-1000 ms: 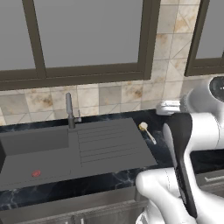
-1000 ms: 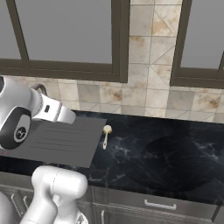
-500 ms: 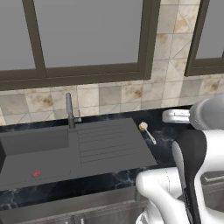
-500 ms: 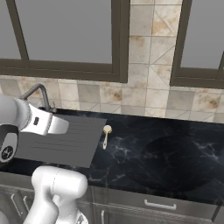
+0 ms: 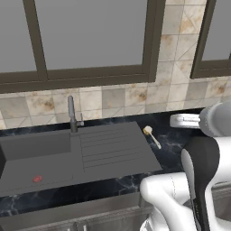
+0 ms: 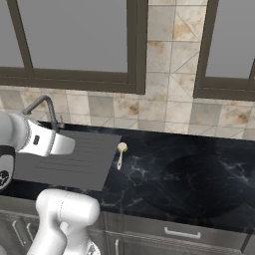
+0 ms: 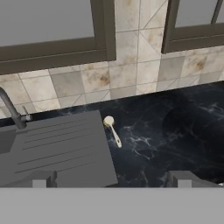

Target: Locate and retrieve the dish brush and sponge from the cabinet. Place them next to the sink.

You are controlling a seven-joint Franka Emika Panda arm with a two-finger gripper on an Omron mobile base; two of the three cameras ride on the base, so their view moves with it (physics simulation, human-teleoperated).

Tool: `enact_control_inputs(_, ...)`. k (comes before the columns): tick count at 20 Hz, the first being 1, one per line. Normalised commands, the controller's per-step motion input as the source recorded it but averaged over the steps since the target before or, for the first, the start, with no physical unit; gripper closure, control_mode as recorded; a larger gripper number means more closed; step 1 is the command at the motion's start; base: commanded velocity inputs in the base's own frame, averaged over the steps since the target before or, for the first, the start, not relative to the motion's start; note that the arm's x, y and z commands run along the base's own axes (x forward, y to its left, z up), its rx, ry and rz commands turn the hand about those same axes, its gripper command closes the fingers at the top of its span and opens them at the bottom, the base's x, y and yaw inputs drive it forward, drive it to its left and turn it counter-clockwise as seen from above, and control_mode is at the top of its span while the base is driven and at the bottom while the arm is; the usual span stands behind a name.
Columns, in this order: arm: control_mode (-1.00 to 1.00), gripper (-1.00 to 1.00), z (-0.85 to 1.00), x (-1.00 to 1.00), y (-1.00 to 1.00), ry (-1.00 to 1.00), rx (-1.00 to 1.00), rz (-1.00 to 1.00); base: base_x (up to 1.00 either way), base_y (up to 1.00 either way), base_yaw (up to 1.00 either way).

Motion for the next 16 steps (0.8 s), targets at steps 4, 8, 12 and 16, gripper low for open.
enact_control_inputs(4, -1.00, -1.00, 0.00, 0.00, 0.00, 0.00, 0.00, 0.00, 0.00, 0.00, 0.00)
enact_control_inputs(8, -1.00, -1.00, 0.00, 0.00, 0.00, 0.00, 0.00, 0.00, 0.00, 0.00, 0.00)
enact_control_inputs(12, 1.00, -1.00, 0.00, 0.00, 0.00, 0.00, 0.00, 0.00, 0.00, 0.00, 0.00)
enact_control_inputs(16, 1.00, -1.00, 0.00, 0.00, 0.00, 0.00, 0.00, 0.00, 0.00, 0.00, 0.00)
